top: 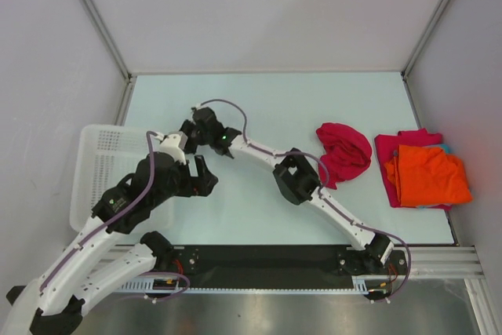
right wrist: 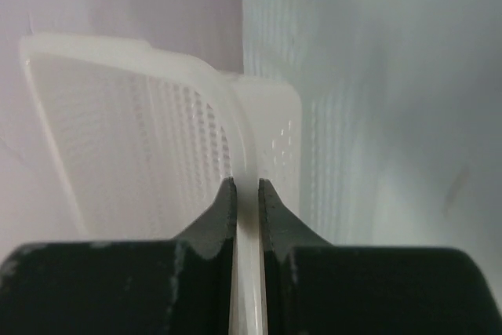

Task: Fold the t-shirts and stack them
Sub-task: Move the tshirt to the center of the board

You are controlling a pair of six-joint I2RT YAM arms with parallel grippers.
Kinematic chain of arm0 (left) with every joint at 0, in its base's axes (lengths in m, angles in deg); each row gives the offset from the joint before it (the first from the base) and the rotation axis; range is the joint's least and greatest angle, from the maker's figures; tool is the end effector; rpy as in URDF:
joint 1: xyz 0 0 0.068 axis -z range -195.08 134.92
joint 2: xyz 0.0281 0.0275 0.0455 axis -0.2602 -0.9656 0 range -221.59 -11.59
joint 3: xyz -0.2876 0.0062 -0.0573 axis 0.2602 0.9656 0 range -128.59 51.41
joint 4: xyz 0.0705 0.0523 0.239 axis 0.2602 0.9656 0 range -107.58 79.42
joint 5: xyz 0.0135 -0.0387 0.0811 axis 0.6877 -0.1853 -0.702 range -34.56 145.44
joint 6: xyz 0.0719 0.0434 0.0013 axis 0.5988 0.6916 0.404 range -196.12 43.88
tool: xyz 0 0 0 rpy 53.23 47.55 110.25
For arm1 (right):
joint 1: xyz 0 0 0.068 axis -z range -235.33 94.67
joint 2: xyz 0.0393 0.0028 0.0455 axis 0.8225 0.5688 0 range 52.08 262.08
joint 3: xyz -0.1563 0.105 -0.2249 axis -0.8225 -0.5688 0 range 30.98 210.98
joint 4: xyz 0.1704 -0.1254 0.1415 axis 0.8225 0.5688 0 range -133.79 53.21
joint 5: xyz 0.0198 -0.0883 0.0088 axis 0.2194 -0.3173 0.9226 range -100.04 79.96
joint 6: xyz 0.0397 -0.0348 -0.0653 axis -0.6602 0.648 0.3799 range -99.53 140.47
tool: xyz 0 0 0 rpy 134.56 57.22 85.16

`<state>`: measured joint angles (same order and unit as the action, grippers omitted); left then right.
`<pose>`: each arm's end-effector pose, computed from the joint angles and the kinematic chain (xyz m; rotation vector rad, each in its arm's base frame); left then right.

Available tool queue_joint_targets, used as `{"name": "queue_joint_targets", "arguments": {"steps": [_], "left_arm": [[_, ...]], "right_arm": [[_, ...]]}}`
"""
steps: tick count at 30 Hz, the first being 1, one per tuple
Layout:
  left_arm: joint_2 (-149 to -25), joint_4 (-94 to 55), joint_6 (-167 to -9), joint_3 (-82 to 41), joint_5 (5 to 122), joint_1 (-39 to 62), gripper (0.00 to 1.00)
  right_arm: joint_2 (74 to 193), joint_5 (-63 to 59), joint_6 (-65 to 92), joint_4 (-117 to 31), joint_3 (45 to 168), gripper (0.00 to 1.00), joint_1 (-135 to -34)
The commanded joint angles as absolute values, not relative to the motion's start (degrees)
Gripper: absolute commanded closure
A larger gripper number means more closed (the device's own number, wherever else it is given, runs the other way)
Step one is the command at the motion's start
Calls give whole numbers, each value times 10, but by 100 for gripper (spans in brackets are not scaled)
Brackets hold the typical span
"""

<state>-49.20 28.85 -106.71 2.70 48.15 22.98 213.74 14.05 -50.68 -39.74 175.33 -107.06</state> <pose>0.1126 -0.0763 0.3071 0.0719 2.2323 -0.5330 0.3895 0.5421 0.1383 0.0596 2.3952 1.6635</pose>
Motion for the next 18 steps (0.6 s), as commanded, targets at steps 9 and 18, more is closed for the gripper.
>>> {"name": "queue_joint_targets", "arguments": {"steps": [9,18], "left_arm": [[-482,290,-1078,25,486,225,7],[-486,286,-1079,22,484,225,7]], "right_arm": [[2185,214,-532,-319,1722,100,-1126],[2133,223,-494,-346,1650,100,-1118]]}}
